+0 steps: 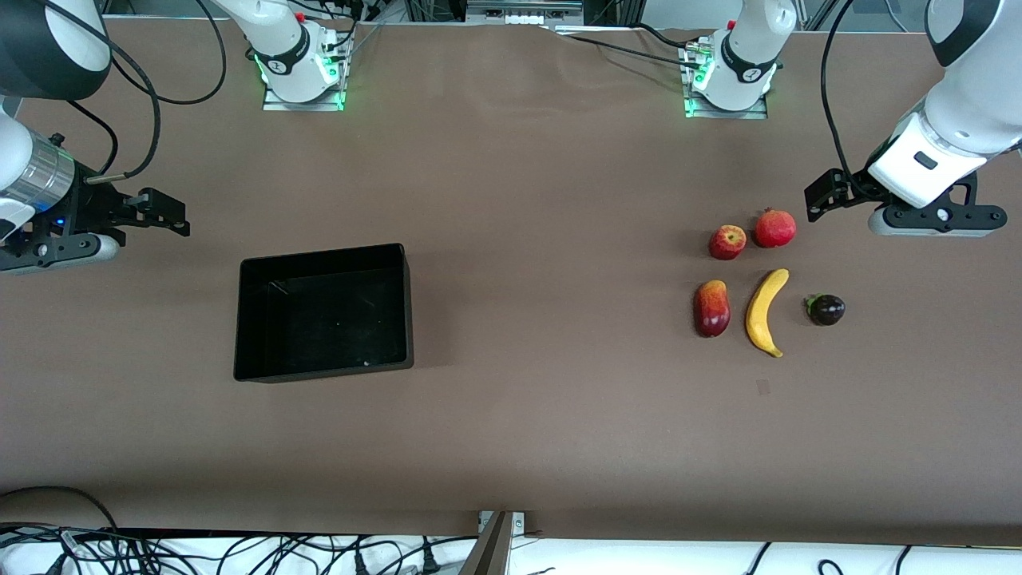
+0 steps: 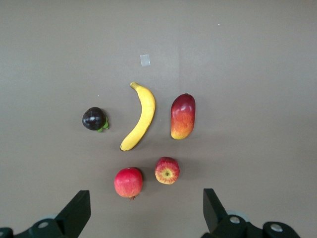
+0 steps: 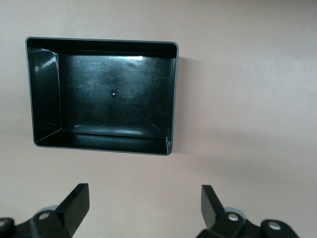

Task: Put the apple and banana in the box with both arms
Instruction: 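Reach the right gripper down to the edge of the black tray, then push the black tray with the right gripper toward the fruit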

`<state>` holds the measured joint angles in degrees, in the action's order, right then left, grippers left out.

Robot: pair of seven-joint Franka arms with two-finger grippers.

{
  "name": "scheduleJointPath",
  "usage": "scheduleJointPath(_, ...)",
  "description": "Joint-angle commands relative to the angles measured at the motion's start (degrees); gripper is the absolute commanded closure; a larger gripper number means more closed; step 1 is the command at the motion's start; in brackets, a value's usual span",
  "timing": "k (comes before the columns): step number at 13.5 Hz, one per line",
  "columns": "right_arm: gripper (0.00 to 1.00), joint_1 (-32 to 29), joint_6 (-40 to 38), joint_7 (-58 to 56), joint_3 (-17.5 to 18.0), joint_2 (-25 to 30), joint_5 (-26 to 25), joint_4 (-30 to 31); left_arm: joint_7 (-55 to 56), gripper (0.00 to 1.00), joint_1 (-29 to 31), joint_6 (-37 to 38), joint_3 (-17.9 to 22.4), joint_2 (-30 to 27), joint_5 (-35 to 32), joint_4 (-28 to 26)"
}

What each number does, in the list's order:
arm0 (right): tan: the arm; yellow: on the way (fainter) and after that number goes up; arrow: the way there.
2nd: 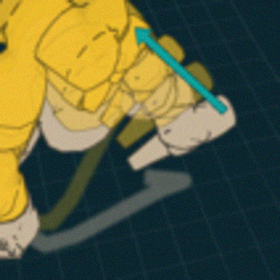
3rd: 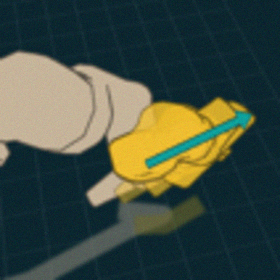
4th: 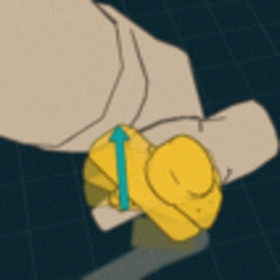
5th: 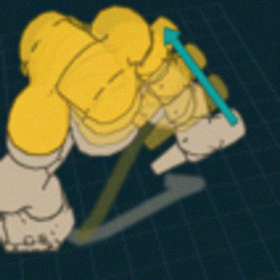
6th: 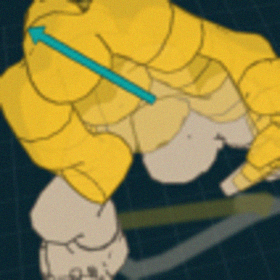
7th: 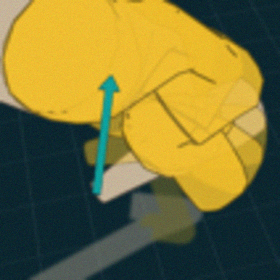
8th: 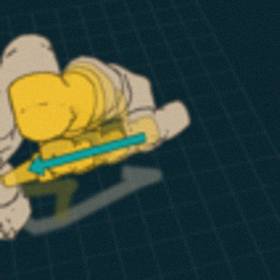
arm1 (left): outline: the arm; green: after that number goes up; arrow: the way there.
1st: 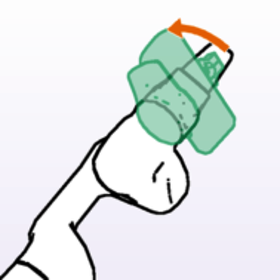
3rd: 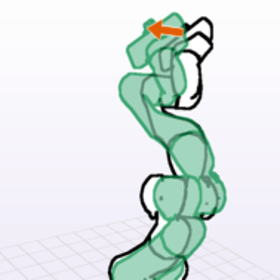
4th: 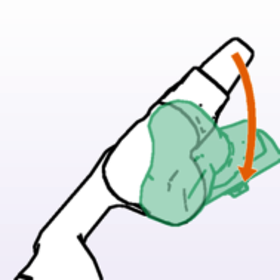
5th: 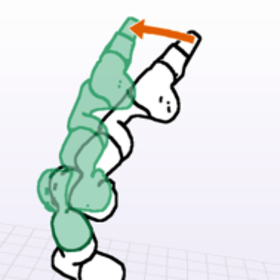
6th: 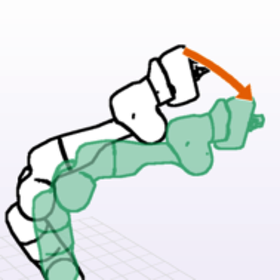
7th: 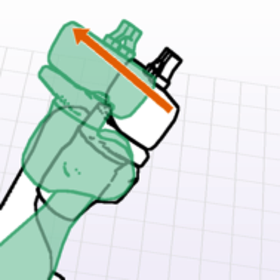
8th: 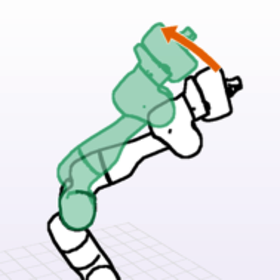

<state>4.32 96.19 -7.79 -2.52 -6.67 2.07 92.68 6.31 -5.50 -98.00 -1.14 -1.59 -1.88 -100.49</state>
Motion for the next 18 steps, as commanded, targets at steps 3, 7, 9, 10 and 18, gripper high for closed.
scheduleJointPath(3, 0.0, 0.1, -1.4, -1.0, 0.0, -0.7, -0.2, -2.0, -0.2, 0.0, -0.4, 1.8, -0.2, 0.4, 0.6, 1.8)
scheduleJointPath(7, 0.0, -0.3, 2.5, -1.2, -0.4, -5.4, -3.9, 1.3, -0.2, 0.0, -0.3, 1.8, -0.2, 0.4, 0.7, 1.8)
scheduleJointPath(9, 0.0, -0.5, 15.0, -2.1, -1.9, -6.9, -3.9, 10.7, -0.2, 0.0, -0.3, 1.8, -0.2, 0.4, 0.7, 1.8)
scheduleJointPath(10, 0.0, -0.6, 20.7, -2.1, -2.2, -8.3, -3.7, 14.1, -0.2, 0.0, -0.3, 1.8, -0.2, 0.4, 0.7, 1.8)
scheduleJointPath(18, 0.3, -1.4, 32.2, -2.1, -2.1, -21.2, 1.5, 14.9, -0.2, 0.0, -0.2, 1.8, -0.2, 0.5, 0.7, 1.8)
